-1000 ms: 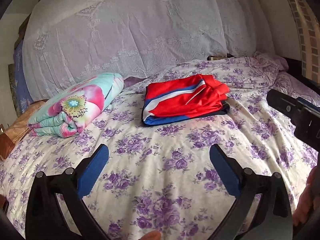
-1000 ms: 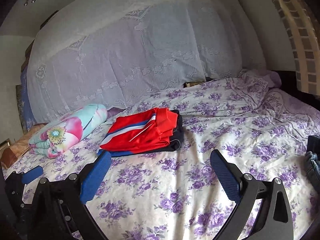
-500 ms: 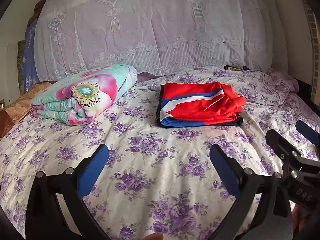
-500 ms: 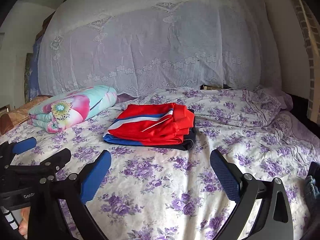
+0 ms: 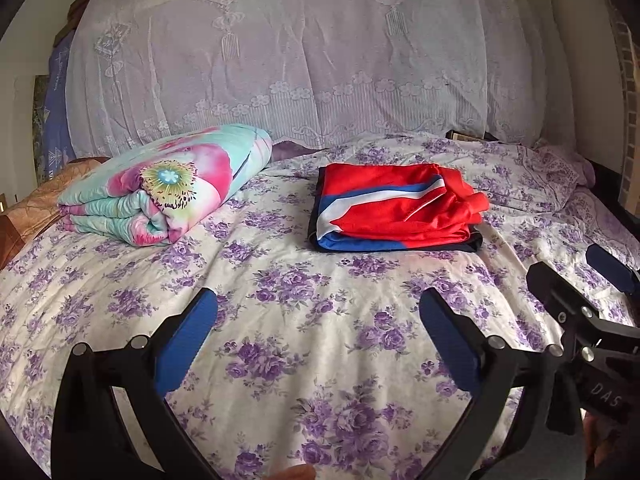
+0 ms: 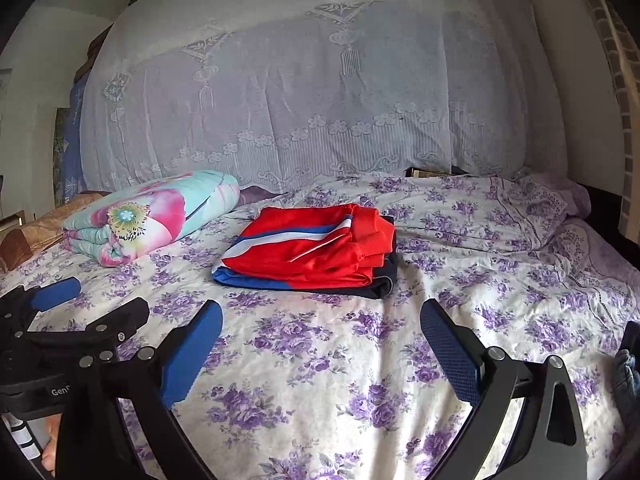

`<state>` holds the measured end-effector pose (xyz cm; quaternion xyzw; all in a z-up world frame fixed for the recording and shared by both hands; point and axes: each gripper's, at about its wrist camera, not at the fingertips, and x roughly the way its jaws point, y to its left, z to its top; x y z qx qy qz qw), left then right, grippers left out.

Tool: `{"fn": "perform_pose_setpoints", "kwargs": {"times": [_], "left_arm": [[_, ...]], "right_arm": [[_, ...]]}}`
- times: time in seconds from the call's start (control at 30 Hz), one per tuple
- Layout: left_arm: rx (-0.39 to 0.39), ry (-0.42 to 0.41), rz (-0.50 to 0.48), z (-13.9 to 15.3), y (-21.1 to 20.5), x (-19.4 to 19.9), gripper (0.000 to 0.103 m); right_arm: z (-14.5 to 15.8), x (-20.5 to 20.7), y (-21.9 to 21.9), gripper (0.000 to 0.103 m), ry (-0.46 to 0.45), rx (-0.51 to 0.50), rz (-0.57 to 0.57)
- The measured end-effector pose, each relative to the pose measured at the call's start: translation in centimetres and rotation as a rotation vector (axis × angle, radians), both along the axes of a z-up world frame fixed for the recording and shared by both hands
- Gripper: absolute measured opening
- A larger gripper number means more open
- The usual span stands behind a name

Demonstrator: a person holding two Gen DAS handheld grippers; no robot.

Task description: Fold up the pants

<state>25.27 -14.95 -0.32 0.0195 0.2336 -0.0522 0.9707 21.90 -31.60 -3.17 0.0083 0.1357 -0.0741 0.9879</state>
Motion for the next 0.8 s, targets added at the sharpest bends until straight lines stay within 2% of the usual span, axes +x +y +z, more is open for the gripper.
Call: {"fn": "perform_pose_setpoints", "kwargs": {"times": [0.8], "left_arm": [[-0.006, 0.007, 0.002, -0.03, -0.07, -0.05, 0.098]], "right_arm": [[-0.08, 0.01, 0.17, 0.1, 0.002, 0.004, -0.002]]}}
